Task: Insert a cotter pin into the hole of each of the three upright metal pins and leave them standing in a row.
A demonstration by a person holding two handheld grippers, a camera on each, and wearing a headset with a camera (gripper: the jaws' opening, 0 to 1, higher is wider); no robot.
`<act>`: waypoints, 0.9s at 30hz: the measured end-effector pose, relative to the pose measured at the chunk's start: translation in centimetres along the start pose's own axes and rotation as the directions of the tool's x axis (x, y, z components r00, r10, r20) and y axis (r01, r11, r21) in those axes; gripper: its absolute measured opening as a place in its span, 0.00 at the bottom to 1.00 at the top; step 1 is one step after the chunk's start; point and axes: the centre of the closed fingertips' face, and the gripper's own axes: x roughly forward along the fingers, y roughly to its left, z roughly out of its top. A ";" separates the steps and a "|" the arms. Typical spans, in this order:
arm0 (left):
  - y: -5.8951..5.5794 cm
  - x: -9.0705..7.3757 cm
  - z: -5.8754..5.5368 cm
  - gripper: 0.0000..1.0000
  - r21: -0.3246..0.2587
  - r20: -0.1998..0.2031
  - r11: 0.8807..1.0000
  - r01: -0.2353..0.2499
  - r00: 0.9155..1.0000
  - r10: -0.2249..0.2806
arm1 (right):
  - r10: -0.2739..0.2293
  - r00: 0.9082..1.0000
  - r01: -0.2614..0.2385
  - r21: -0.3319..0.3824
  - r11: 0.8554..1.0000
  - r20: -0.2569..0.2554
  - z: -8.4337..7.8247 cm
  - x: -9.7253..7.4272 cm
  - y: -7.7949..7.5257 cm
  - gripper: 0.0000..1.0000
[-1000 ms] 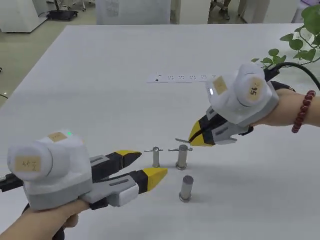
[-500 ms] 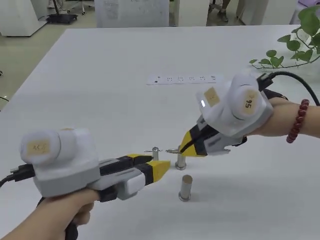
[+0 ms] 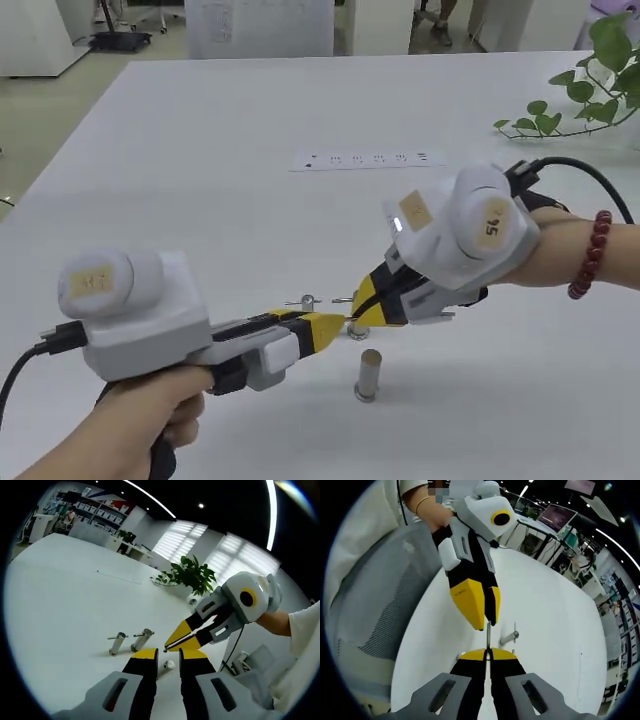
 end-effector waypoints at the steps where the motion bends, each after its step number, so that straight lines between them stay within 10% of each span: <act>1: 0.0 0.0 0.0 0.14 -0.003 -0.001 1.000 0.000 1.000 0.000 | -0.001 1.000 0.001 -0.001 1.000 0.002 0.1 0.0 0.0 0.03; 27: 0.8 0.5 0.1 0.01 -0.047 0.002 0.999 -0.022 1.000 0.022 | -0.018 1.000 0.018 0.015 1.000 0.009 0.7 0.0 0.2 0.03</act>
